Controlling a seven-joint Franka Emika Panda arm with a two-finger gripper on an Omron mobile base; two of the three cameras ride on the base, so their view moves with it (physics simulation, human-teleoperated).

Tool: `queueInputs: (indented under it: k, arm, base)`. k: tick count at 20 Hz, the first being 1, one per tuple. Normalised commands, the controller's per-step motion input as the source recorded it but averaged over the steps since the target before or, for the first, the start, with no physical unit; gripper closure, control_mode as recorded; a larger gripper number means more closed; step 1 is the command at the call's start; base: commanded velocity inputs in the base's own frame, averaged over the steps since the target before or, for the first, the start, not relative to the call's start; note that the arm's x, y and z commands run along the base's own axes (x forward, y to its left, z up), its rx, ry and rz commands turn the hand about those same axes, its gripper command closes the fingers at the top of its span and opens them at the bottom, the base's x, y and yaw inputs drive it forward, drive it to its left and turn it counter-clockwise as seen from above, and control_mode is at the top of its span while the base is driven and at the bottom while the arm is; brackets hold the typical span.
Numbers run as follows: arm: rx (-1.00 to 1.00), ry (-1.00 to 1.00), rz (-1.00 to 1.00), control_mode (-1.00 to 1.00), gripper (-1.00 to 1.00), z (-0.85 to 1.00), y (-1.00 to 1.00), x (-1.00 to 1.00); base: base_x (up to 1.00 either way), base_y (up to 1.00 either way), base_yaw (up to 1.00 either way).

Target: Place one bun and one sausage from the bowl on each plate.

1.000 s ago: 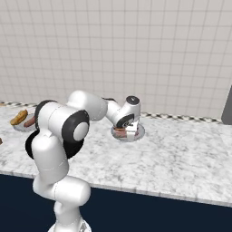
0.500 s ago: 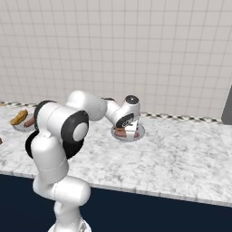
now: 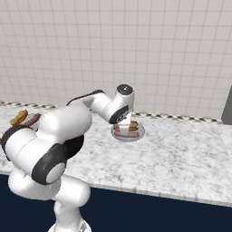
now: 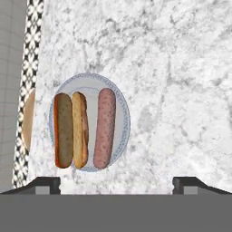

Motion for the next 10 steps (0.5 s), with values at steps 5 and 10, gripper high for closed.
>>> queueInputs:
  k: [5,10]
  arm:
    - [-0.09,0.17,0.51,-1.0,-1.0,1.0,0.7,-1.0]
    - [-0.16,0.15,0.56,-1.0,-1.0,0.84,0.56,-1.0]
  base:
    - [0.0,0.0,0.0]
    - [0.0,0.0,0.0]
